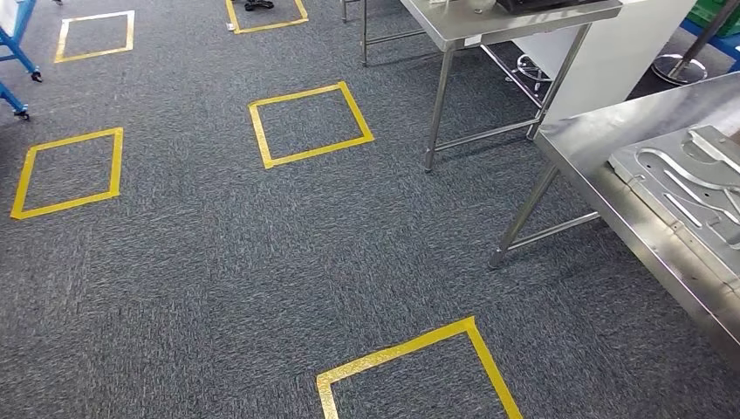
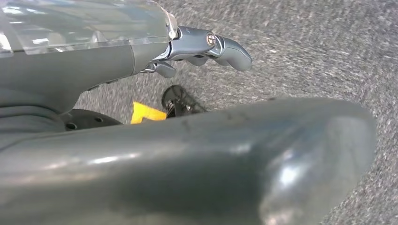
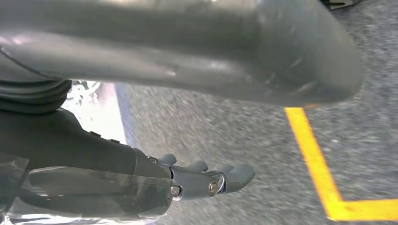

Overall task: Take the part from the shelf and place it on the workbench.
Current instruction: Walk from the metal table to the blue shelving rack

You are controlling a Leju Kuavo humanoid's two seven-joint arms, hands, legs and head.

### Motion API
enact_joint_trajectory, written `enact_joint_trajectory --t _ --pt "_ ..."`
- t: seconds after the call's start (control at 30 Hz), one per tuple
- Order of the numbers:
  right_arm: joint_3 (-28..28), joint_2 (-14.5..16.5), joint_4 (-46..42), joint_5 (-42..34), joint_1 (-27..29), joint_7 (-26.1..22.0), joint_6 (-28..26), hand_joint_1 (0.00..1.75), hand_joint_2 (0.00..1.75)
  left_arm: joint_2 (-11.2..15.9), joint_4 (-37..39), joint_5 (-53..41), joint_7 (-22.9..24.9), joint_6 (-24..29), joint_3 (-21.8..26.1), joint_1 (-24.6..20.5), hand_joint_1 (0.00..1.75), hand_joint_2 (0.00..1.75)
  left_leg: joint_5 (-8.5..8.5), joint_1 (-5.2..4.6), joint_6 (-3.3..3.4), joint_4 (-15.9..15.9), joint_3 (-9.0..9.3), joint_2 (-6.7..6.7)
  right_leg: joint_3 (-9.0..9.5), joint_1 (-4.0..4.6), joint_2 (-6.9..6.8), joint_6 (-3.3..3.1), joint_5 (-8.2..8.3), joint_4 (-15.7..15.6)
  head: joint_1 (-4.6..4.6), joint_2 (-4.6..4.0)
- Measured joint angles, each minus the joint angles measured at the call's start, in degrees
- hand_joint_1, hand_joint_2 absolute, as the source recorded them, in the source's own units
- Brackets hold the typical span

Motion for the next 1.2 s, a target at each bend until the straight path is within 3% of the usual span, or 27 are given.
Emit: enact_joint_trajectory --t 0.03,0.1,0.17,0.2,0.27,0.33,0.37,0.4,0.47,0.5,0.53,0.6,0.63,0.7,0.77,0.8,0.83,0.87,0.93,1.0,1.07,1.13,1.2 --pt "0.0 0.1 0.0 0.4 0.0 -0.1 -0.4 0.00 0.00 0.1 0.0 -0.2 0.3 -0.4 0.0 0.1 0.00 0.00 -0.05 -0.01 -0.30 0.1 -0.21 -0.43 0.40 0.05 0.45 -0.27 0.08 -1.0 -0.03 0.00" --pt "0.1 0.6 0.0 1.3 -0.1 -0.4 -1.4 0.00 0.00 0.4 0.0 -0.8 0.8 -1.2 0.0 0.4 0.00 0.00 -0.04 0.05 -0.97 0.1 -0.52 -1.18 0.45 0.21 -0.44 -1.05 0.14 -1.2 -0.05 0.00" --pt "0.2 1.3 0.0 2.1 -0.1 -1.0 -2.4 0.00 0.00 0.8 -0.1 -1.2 1.1 -2.2 0.0 0.8 0.00 0.00 -1.08 0.09 -1.59 1.6 -1.14 0.05 0.65 0.22 -1.60 -1.96 0.28 -1.6 -0.12 0.00" --pt "0.3 1.6 0.0 2.3 0.0 -1.4 -2.7 0.00 0.00 1.0 -0.1 -1.3 1.2 -2.8 0.0 0.9 0.00 0.00 -2.48 0.09 -1.86 3.7 -2.08 1.33 0.70 0.20 -2.26 -2.36 0.34 -1.7 -0.19 0.00" --pt "0.3 2.1 0.1 2.1 0.1 -2.2 -3.3 0.00 0.00 1.5 -0.1 -1.4 1.6 -4.2 0.0 1.0 0.00 0.00 -6.43 0.20 -2.33 11.1 -5.54 3.74 0.70 0.43 -3.64 -2.79 0.25 -1.7 -0.30 0.00" --pt "0.3 2.7 0.1 1.3 0.2 -3.0 -3.8 0.00 0.00 2.0 -0.1 -1.7 1.9 -5.4 0.0 1.4 0.00 0.00 -8.37 0.40 -2.59 16.7 -8.23 4.42 0.69 0.65 -5.11 -2.92 0.11 -1.7 -0.29 0.00" --pt "0.3 2.9 0.1 0.8 0.1 -3.3 -4.0 0.00 0.00 2.3 -0.1 -1.9 1.9 -5.9 -0.1 1.6 0.00 0.00 -7.67 0.46 -2.59 16.4 -8.05 4.58 0.74 0.72 -5.77 -2.93 0.03 -1.7 -0.29 0.00" --pt "0.2 3.2 0.1 0.3 0.0 -3.6 -4.1 0.00 0.00 2.6 -0.2 -2.2 2.0 -6.2 -0.1 1.8 0.00 0.00 -6.01 0.49 -2.47 13.9 -6.66 4.90 0.86 0.78 -6.39 -2.91 -0.07 -1.7 -0.29 0.00" --pt "-0.2 3.9 0.1 -0.7 -0.2 -3.9 -4.4 0.00 0.00 3.2 -0.2 -3.2 2.1 -6.7 -0.4 2.1 0.00 0.00 -2.43 0.20 -1.91 5.5 -2.17 7.01 1.23 0.97 -7.48 -2.65 -0.33 -1.6 -0.27 0.00" --pt "-0.5 4.2 0.1 -1.3 -0.3 -3.7 -4.5 0.00 0.00 3.5 -0.3 -3.9 2.1 -6.9 -0.6 2.2 0.00 0.00 -1.41 -0.05 -1.59 2.3 -0.54 7.99 1.41 1.04 -7.96 -2.41 -0.46 -1.6 -0.26 0.00" --pt "-0.8 4.4 0.1 -1.9 -0.4 -3.3 -4.6 0.00 0.00 3.8 -0.3 -4.6 2.1 -7.1 -1.0 2.2 0.00 0.00 -1.04 -0.30 -1.31 0.5 0.28 8.66 1.56 1.09 -8.43 -2.13 -0.57 -1.6 -0.25 0.00" --pt "-1.6 4.9 0.1 -2.8 -0.9 -2.3 -4.6 0.00 0.00 4.5 -0.3 -5.7 2.0 -7.6 -1.7 2.4 0.00 0.00 -0.94 -0.51 -0.83 -0.2 0.33 7.95 1.92 1.08 -9.41 -1.54 -0.65 -1.9 -0.24 0.00" --pt "-2.0 5.1 0.2 -3.1 -1.2 -1.7 -4.4 0.00 0.00 4.8 -0.3 -6.0 1.9 -7.9 -1.9 2.5 0.00 0.00 -0.67 -0.36 -0.58 -0.6 0.59 7.37 2.14 1.00 -9.45 -1.22 -0.81 -1.8 -0.22 0.00" --pt "-2.5 5.2 0.2 -3.5 -1.5 -0.7 -4.0 0.00 0.00 5.1 -0.4 -6.4 2.1 -8.0 -2.3 2.3 0.00 0.00 -0.01 -0.01 0.06 -1.5 1.17 6.21 1.39 0.87 -7.16 -0.74 -2.58 0.5 -0.11 0.00" --pt "-3.1 5.3 0.3 -4.2 -1.5 0.1 -3.7 0.00 0.00 5.4 -0.4 -7.2 2.4 -7.9 -2.8 2.0 0.00 0.00 0.32 0.11 0.41 -1.8 1.31 5.08 -1.81 0.70 -4.01 -0.53 -6.13 7.0 -0.02 0.01" --pt "-3.5 5.3 0.3 -4.5 -1.5 0.5 -3.6 0.00 0.00 5.6 -0.4 -7.6 2.6 -7.9 -3.2 1.9 0.00 0.00 0.33 0.08 0.46 -1.8 1.22 4.41 -3.73 0.66 -3.35 -0.47 -7.53 10.6 -0.01 0.01" --pt "-3.8 5.3 0.3 -5.0 -1.6 0.8 -3.6 0.00 0.00 5.8 -0.4 -8.0 2.7 -7.9 -3.5 1.8 0.00 0.00 0.31 0.06 0.47 -1.7 1.19 3.68 -5.10 0.65 -3.10 -0.42 -7.94 12.9 -0.01 0.01" --pt "-4.1 5.4 0.3 -5.4 -1.7 1.1 -3.6 0.00 0.00 5.9 -0.4 -8.4 2.8 -7.9 -3.8 1.8 0.00 0.00 0.28 0.05 0.44 -1.6 1.21 2.90 -5.55 0.62 -2.99 -0.39 -7.15 13.3 0.00 0.01" --pt "-4.9 5.4 0.3 -6.4 -1.9 1.5 -3.7 0.00 0.00 6.2 -0.4 -9.4 3.0 -8.1 -4.5 1.8 0.00 0.00 0.10 0.09 0.21 -1.2 1.28 1.35 -3.44 0.43 -2.30 -0.43 -2.84 7.8 0.00 0.00" --pt "-5.7 5.4 0.3 -7.4 -2.1 1.8 -3.9 0.00 0.00 6.4 -0.4 -10.3 3.0 -8.6 -5.3 1.7 0.00 0.00 -0.22 0.02 -0.29 -0.7 1.09 0.11 -0.59 0.22 -0.11 -0.56 0.04 1.1 -0.02 0.01" --pt "-6.5 5.6 0.4 -8.3 -2.5 1.8 -4.1 0.00 0.00 6.7 -0.4 -11.2 2.8 -9.3 -6.1 1.7 0.00 0.00 -0.33 0.06 -0.94 -0.3 0.65 -0.81 0.25 0.28 0.89 -0.92 0.26 -1.0 -0.05 0.01" --pt "-7.2 5.9 0.4 -9.1 -2.9 1.7 -4.3 0.00 0.00 7.1 -0.4 -12.1 2.6 -9.8 -6.9 1.9 0.00 0.00 -0.31 0.25 -1.63 -0.3 0.33 -1.41 0.35 0.36 -0.23 -1.63 0.48 -1.3 -0.06 0.00" --pt "-7.8 6.2 0.4 -9.4 -3.2 1.7 -4.8 0.00 0.00 7.2 -0.4 -13.0 2.4 -9.6 -7.7 1.9 0.00 0.00 -1.67 0.23 -2.20 1.7 -0.64 0.35 0.61 0.29 -1.48 -2.43 0.66 -1.9 -0.15 0.00"
